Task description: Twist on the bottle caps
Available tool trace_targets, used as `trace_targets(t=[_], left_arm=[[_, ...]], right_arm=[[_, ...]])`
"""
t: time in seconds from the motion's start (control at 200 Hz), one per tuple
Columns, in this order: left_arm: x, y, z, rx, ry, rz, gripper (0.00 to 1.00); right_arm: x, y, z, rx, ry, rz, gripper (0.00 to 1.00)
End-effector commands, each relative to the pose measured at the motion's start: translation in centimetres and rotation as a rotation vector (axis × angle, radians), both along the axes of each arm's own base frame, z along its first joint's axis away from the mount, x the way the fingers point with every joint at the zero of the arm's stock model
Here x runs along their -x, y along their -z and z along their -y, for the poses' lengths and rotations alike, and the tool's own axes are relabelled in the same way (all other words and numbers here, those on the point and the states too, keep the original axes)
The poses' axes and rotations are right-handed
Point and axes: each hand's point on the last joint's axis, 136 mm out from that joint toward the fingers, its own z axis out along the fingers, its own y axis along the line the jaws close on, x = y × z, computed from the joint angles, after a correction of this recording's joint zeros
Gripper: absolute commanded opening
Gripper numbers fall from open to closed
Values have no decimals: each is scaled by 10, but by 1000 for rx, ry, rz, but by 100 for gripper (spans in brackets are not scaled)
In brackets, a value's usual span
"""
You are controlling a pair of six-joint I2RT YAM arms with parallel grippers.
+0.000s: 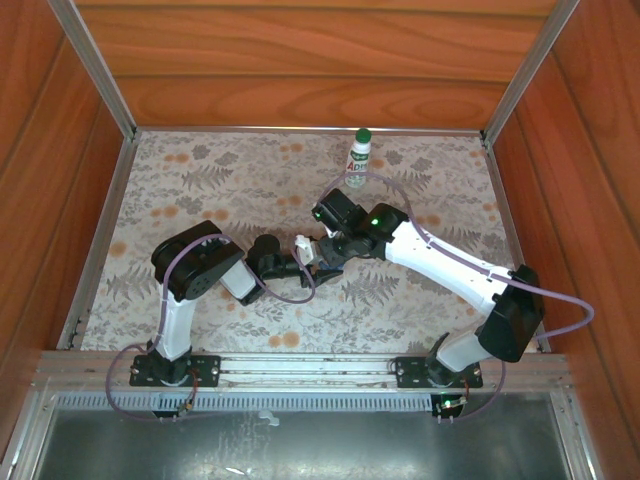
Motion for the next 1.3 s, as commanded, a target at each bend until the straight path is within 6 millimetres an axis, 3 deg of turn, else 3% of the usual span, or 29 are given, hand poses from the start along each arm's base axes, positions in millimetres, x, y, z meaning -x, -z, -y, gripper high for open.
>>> trace_targets(t=[0.0,0.26,0.455,0.904,1.294], left_arm=[[4,9,0,-13,24,-20,65],[5,10,1,-13,31,-29,65],[4,10,-1,-12,31,-33,65],[5,10,0,-12,34,-30,65],[5,10,-1,-12,35,-31,65]], right_arm=[[-2,-26,-4,-84,7,39,29],[0,-30,-4,-86,-36,47,30],[-6,-25,9,-64,-2,28,30],[-1,-13,-6,-129,-4,-95,30],[-1,-5,4,-71,20,-117,31]])
